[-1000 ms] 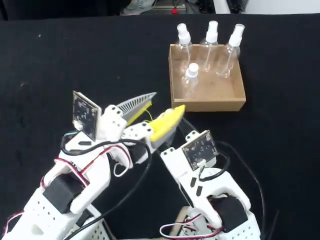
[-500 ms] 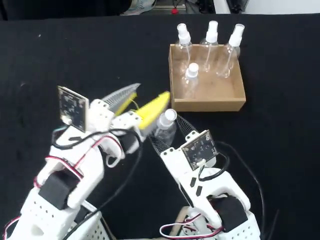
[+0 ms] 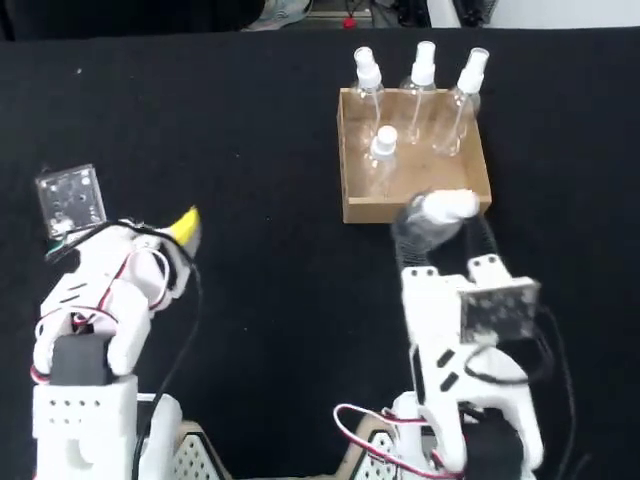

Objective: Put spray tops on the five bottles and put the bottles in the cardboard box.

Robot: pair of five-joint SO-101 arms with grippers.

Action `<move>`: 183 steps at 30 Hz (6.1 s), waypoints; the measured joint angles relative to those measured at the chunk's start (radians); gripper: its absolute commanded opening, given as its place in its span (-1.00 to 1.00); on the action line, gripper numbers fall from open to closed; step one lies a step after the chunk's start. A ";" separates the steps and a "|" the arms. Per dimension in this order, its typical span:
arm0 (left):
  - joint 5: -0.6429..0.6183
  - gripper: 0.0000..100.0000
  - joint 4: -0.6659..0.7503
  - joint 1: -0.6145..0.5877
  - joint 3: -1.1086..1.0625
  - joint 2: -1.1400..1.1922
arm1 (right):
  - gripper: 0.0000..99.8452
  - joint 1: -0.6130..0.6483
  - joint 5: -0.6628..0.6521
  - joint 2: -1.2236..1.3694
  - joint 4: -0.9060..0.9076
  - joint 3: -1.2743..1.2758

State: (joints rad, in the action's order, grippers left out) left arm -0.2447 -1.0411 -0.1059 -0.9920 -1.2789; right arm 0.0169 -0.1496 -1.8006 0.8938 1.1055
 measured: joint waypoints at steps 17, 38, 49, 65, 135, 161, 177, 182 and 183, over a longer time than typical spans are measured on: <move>0.000 -0.53 0.402 -0.029 -0.445 0.000 | -0.97 -0.020 0.000 0.566 -0.324 -0.127; 0.000 -0.53 0.450 -0.029 -0.506 0.000 | -0.97 -0.143 0.000 1.051 -0.895 0.048; 0.000 -0.53 0.451 -0.029 -0.506 0.000 | -0.97 -0.143 0.000 1.315 -1.112 0.043; 0.000 -0.53 0.451 -0.029 -0.506 0.000 | -0.97 -0.143 0.000 1.550 -1.120 -0.054; 0.000 -0.53 0.451 -0.029 -0.506 0.000 | -0.19 -0.143 0.002 1.596 -1.092 -0.055; 0.000 -0.53 0.451 -0.029 -0.506 0.000 | -0.19 -0.163 0.002 1.410 -1.091 0.049; 0.000 -0.53 0.451 -0.029 -0.506 0.000 | -0.19 -0.163 0.002 1.169 -0.804 0.080; 0.000 -0.53 0.451 -0.029 -0.506 0.000 | -0.29 -0.163 0.002 0.968 -0.543 0.080; 0.000 -0.53 0.451 -0.029 -0.506 0.000 | -0.37 -0.163 0.002 0.924 -0.479 0.080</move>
State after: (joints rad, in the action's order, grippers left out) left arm -0.2447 -0.5900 -0.1350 -1.4983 -1.2789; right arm -0.1458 -0.1481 -0.8769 0.4150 1.1853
